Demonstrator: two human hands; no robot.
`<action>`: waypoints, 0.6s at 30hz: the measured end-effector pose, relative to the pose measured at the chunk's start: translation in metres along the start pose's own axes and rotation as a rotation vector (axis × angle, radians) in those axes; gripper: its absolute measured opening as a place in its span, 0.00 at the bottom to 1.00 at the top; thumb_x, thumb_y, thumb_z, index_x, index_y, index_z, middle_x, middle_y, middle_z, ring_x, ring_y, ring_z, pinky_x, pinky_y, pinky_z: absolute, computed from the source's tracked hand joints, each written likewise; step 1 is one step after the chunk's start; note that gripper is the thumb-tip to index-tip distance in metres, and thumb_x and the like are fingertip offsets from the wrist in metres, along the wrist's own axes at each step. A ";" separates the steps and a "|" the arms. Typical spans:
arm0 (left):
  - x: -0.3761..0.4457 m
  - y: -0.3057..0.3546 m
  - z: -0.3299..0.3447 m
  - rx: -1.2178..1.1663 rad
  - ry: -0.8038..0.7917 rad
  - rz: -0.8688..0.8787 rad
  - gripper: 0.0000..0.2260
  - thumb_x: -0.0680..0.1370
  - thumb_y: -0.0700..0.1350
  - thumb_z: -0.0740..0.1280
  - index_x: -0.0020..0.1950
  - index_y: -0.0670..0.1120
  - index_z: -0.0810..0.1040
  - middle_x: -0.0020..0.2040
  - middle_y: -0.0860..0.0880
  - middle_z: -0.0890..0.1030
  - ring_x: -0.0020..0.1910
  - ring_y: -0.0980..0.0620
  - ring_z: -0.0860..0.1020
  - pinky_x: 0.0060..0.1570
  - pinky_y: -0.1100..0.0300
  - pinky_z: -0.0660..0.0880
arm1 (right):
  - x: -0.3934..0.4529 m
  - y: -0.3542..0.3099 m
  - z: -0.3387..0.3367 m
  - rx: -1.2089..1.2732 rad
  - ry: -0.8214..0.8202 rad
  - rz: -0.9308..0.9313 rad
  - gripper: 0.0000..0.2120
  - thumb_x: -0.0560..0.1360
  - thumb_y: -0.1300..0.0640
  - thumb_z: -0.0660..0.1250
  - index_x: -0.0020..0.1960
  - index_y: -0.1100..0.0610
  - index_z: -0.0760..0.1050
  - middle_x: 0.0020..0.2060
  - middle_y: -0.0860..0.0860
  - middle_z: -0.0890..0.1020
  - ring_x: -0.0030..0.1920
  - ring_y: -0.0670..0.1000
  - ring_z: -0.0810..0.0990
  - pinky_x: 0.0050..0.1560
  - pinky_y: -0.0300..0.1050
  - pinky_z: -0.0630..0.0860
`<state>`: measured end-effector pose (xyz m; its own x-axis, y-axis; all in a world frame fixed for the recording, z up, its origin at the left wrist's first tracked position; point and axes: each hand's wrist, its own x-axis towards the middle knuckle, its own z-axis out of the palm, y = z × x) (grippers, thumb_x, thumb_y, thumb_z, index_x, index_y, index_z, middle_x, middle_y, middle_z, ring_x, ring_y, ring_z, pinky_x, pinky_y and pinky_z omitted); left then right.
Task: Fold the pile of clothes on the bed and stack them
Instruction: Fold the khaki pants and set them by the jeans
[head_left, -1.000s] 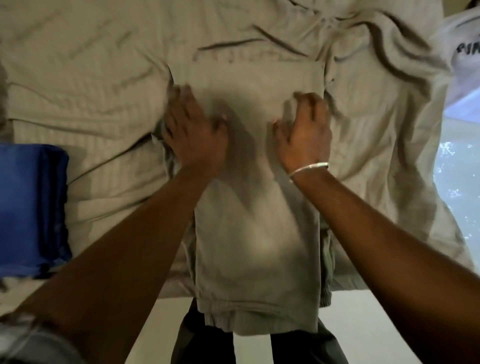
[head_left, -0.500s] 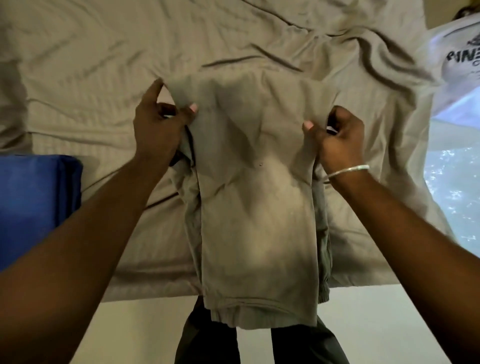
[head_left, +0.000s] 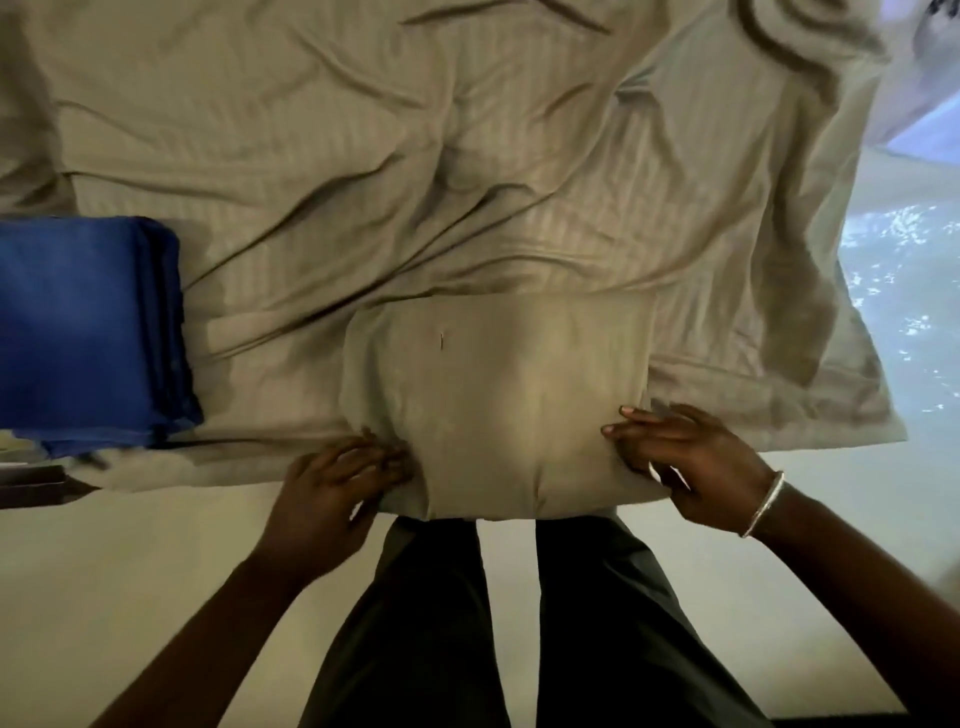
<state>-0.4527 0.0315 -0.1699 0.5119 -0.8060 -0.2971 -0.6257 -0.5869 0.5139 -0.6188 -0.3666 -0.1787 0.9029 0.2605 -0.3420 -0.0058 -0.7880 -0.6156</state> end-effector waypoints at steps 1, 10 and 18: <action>-0.009 0.002 0.008 0.032 -0.077 -0.036 0.21 0.70 0.44 0.60 0.60 0.57 0.79 0.62 0.54 0.80 0.61 0.47 0.76 0.48 0.50 0.72 | -0.004 0.001 0.005 0.002 -0.056 -0.003 0.23 0.64 0.62 0.50 0.50 0.51 0.78 0.68 0.41 0.75 0.74 0.45 0.66 0.68 0.48 0.66; 0.087 0.057 0.017 -0.458 0.151 -0.840 0.27 0.77 0.53 0.66 0.72 0.42 0.69 0.69 0.43 0.70 0.65 0.42 0.71 0.64 0.49 0.71 | 0.088 -0.021 0.012 0.718 0.599 1.239 0.31 0.61 0.34 0.75 0.54 0.54 0.76 0.52 0.50 0.81 0.53 0.53 0.80 0.59 0.50 0.76; 0.141 0.036 0.034 -0.831 0.104 -1.249 0.52 0.56 0.77 0.66 0.73 0.48 0.70 0.71 0.46 0.72 0.67 0.40 0.73 0.67 0.40 0.68 | 0.109 -0.029 0.019 1.106 0.647 1.268 0.23 0.70 0.44 0.75 0.58 0.58 0.79 0.54 0.51 0.83 0.51 0.52 0.80 0.56 0.42 0.73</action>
<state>-0.4228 -0.1064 -0.2207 0.5096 0.1960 -0.8378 0.7171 -0.6348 0.2877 -0.5286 -0.3054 -0.2114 0.1271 -0.5909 -0.7966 -0.7636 0.4543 -0.4588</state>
